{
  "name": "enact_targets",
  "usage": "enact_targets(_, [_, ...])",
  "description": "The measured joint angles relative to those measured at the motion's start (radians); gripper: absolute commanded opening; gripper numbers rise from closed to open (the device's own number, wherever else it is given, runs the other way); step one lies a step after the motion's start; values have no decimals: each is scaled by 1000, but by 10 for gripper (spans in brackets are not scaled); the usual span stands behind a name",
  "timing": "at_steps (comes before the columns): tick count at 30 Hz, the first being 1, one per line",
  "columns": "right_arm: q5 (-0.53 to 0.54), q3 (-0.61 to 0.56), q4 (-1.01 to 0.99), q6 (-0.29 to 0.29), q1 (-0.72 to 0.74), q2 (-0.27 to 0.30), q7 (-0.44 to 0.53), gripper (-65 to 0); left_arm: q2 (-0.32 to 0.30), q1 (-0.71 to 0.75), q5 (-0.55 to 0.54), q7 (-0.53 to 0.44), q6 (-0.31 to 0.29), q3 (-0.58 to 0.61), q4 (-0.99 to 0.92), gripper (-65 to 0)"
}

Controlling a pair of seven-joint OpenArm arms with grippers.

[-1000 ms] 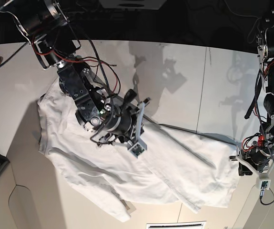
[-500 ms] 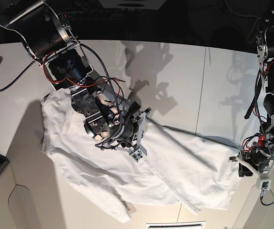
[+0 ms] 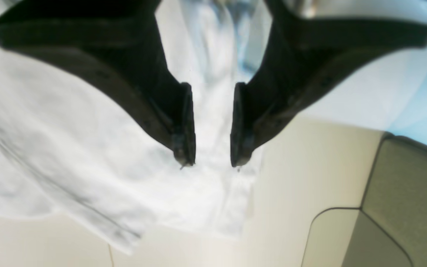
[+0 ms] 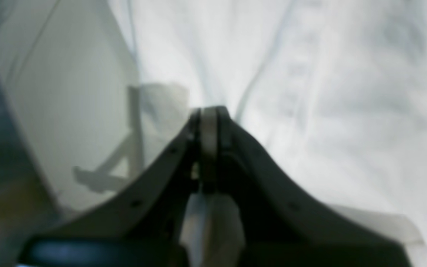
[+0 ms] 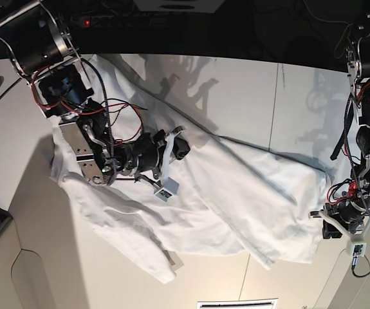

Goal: Layout the t-shirt on the table in an organized manner, then fold the t-shirt properly
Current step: 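Lower the left gripper onto the shirt hem and grasp it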

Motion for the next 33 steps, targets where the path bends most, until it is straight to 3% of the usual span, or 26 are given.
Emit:
enact_targets(4, [83, 0, 1, 17, 0, 55, -63, -650, 0, 0, 0, 7, 0, 0, 0, -365])
enact_targets(8, [108, 0, 2, 51, 0, 115, -62, -650, 0, 6, 1, 19, 0, 0, 0, -365])
enact_targets(16, [150, 0, 28, 51, 0, 206, -71, -650, 20, 8, -10, -5, 2, 0, -58, -365])
enact_targets(27, [114, -1, 155, 15, -11, 212, -133, -650, 140, -34, -9, -29, -3, 0, -145, -365])
enact_targets(33, [112, -1, 158, 13, -11, 212, -139, -650, 166, -100, -8, -40, -4, 35, -208, -365])
